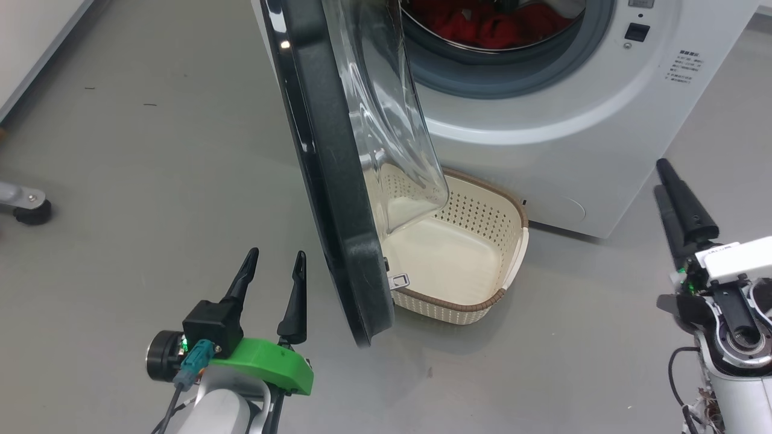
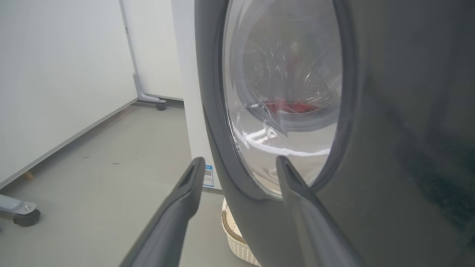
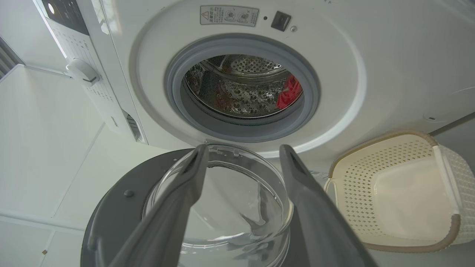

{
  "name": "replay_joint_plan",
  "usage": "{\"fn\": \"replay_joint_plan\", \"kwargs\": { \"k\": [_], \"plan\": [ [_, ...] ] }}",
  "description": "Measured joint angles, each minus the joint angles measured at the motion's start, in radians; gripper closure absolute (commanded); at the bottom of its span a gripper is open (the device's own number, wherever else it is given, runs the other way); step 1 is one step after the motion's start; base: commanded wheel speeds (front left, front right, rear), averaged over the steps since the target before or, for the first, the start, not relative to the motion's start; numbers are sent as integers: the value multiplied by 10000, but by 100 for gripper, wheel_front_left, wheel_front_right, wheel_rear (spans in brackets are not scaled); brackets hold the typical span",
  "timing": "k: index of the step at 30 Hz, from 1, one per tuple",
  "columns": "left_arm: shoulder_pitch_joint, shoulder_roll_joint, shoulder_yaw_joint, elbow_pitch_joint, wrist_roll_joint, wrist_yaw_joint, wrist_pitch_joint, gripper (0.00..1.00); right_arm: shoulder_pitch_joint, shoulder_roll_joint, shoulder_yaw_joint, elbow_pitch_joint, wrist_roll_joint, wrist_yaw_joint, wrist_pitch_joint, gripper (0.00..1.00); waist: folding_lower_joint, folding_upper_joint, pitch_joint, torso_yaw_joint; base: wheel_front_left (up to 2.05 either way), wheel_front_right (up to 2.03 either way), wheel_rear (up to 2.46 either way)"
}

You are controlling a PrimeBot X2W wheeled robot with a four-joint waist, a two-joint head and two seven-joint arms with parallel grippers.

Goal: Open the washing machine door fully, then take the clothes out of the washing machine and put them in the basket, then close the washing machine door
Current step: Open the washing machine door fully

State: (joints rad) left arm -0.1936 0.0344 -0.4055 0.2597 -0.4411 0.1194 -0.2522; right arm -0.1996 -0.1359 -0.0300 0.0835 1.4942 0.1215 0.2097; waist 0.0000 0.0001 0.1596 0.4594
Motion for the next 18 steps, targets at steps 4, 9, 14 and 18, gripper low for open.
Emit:
{"fn": "replay_joint_plan", "kwargs": {
  "k": [4, 9, 14, 18],
  "plan": [
    [1, 0, 27, 0, 0, 0, 0, 0, 506, -405, -92, -293, -1522, 0, -1168, 0, 0, 0, 11, -35, 0, 0, 0],
    [5, 2, 105, 4, 0, 0, 0, 0, 1136, -976, -138, -301, -3371, 0, -2491, 0, 0, 0, -27, -78, 0, 0, 0],
    [9, 2, 128, 10, 2, 0, 0, 0, 1624, -2038, -119, -203, -6169, 4, -4138, 0, 0, 0, -60, -129, 0, 0, 0],
    [10, 0, 151, 27, 13, 0, 0, 0, 1921, -2391, -127, -61, -7904, -50, -5154, 0, 0, 0, -105, -178, 0, 0, 0]
  ]
}}
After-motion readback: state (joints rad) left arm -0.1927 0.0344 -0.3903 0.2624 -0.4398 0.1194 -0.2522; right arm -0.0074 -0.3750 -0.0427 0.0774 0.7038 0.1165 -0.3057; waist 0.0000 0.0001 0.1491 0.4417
